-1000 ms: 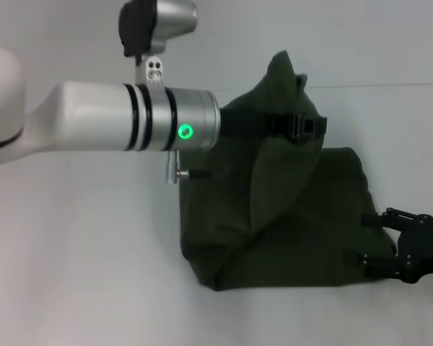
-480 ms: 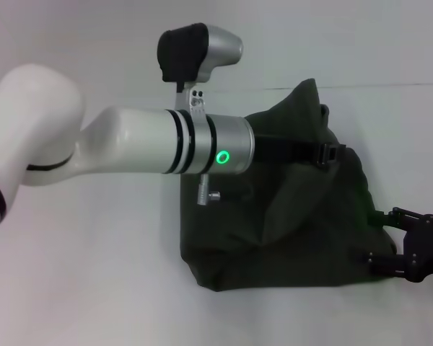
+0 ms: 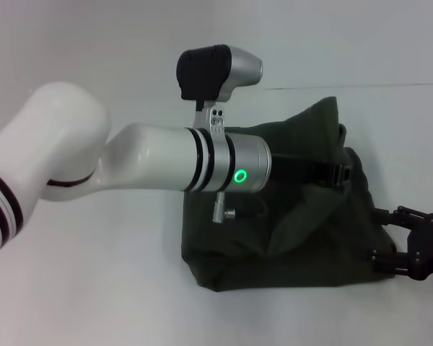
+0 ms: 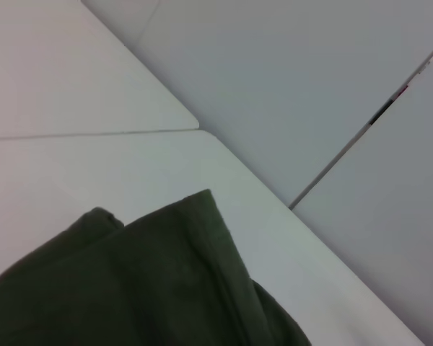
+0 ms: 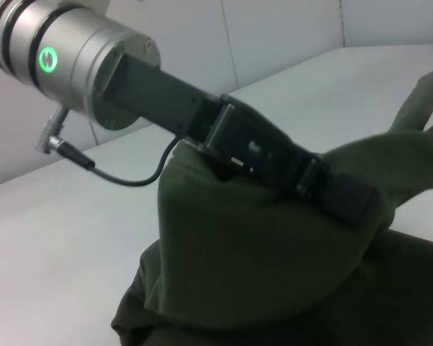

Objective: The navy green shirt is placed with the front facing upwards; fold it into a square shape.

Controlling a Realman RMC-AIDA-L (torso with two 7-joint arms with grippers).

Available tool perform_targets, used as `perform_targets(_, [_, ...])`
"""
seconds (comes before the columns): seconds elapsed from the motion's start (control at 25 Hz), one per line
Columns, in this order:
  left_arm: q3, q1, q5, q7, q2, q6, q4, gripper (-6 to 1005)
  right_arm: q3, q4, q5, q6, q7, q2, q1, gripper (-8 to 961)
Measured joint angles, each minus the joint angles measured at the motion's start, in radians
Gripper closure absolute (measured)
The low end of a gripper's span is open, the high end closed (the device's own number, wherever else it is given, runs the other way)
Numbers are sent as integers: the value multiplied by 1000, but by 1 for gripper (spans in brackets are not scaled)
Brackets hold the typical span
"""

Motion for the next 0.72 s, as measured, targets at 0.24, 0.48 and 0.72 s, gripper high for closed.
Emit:
perform_targets(0.24, [43,-1,-37,0,0,-45,-18,857,2,0,0,2,0,0,0,42])
perform_targets(0.48, [94,-6,-114,1,0,-101,-26,809,3,-2,0,0,1,-1,-7,41])
perform_targets(0.72, [107,-11,-173,1,0,-130,-44,708,6,-14,0,-16,11,-15,-35,41])
